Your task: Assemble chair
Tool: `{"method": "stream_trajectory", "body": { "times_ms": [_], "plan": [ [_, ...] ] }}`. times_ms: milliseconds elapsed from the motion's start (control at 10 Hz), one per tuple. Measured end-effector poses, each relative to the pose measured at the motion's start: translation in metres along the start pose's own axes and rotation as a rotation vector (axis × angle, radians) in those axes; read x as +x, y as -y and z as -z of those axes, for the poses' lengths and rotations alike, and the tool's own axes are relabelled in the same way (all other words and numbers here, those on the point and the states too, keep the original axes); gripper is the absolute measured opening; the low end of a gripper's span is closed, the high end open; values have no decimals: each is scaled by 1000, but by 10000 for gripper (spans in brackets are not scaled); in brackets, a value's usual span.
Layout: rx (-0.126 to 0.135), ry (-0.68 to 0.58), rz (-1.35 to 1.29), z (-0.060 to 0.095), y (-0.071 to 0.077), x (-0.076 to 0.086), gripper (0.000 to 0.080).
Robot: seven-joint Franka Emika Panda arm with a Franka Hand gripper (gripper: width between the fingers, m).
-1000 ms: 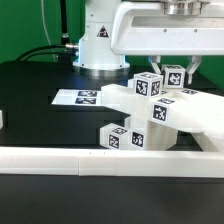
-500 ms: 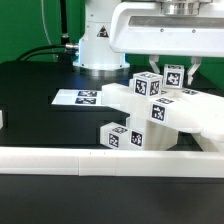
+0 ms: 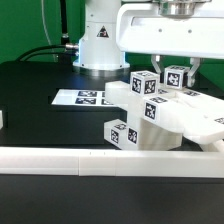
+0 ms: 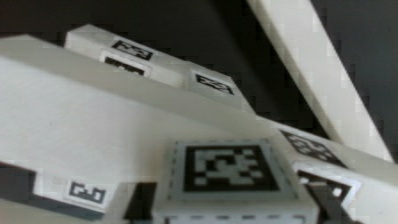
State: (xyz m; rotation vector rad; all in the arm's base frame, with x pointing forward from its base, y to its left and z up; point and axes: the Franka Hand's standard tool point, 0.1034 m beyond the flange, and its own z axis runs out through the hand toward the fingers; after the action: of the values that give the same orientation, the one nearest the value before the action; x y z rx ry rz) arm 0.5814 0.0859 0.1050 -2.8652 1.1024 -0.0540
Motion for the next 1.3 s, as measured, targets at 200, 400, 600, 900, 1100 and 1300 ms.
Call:
{"method": "stream_trajectory", "body": {
  "times_ms": [200, 400, 600, 900, 1100, 1300],
  "plan": [
    [14, 9, -165, 0, 2, -1, 269],
    [18, 14, -277, 0, 3, -2, 269],
    [22, 18, -283, 0, 4, -3, 269],
    [20, 22, -237, 1, 5, -3, 573],
    [21, 18, -75, 1, 5, -3, 634],
    [19, 16, 82, 1, 5, -3, 645]
  ]
}}
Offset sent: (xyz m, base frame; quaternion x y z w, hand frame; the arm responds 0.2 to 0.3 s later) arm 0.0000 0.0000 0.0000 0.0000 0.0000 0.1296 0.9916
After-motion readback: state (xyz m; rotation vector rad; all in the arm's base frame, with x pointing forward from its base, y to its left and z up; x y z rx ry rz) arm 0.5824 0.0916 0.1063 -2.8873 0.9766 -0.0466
